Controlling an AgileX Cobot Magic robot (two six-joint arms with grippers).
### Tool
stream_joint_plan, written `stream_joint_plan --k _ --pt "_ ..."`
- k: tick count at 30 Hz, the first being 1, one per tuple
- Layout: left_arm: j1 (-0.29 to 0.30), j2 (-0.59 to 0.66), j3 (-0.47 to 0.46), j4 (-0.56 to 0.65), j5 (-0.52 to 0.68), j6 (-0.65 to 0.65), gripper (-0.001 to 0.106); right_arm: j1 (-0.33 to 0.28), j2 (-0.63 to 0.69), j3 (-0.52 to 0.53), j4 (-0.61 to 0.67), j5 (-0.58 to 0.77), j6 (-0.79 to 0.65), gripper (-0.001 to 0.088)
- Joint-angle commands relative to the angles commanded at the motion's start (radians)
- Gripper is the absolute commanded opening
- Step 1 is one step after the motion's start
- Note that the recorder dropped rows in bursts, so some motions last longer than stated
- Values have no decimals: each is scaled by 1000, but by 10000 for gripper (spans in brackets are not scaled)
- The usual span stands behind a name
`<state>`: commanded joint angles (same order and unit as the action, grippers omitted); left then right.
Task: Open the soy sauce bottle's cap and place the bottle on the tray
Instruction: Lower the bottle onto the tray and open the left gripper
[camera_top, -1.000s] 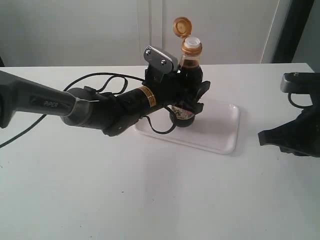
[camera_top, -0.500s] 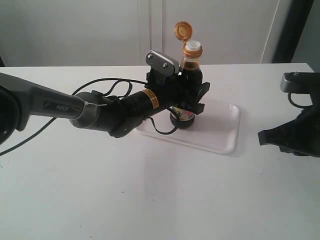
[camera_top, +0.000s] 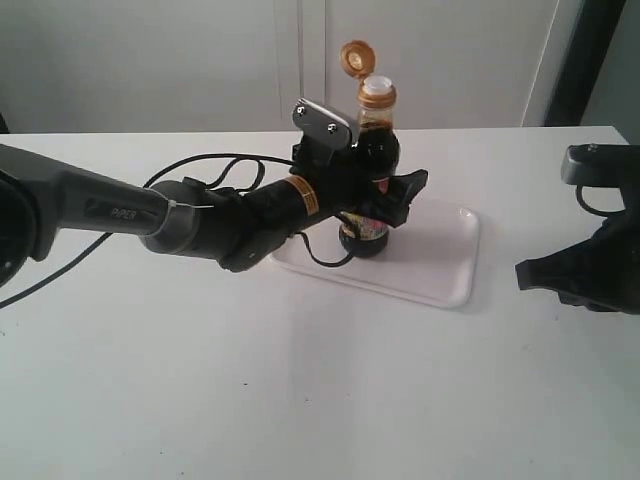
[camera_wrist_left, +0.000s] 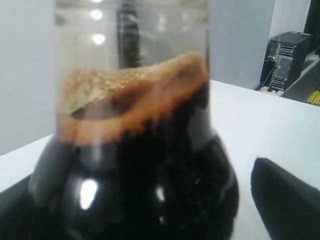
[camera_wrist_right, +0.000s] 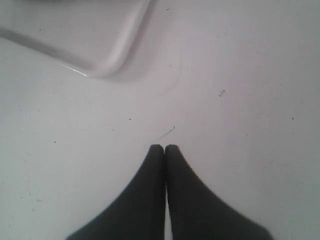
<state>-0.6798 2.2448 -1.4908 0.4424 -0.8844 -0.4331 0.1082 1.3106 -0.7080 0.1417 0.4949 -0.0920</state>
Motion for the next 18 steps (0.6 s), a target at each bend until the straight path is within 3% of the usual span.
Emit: stream_joint_plan --k 4,9,18 --pt "0 -4 0 0 44 -15 970 0 0 0 3 -2 0 0" --pt "0 -29 2 4 208 -26 970 0 0 0 5 -2 0 0" --pt "0 -66 2 126 443 -199 970 0 0 0 7 -6 0 0"
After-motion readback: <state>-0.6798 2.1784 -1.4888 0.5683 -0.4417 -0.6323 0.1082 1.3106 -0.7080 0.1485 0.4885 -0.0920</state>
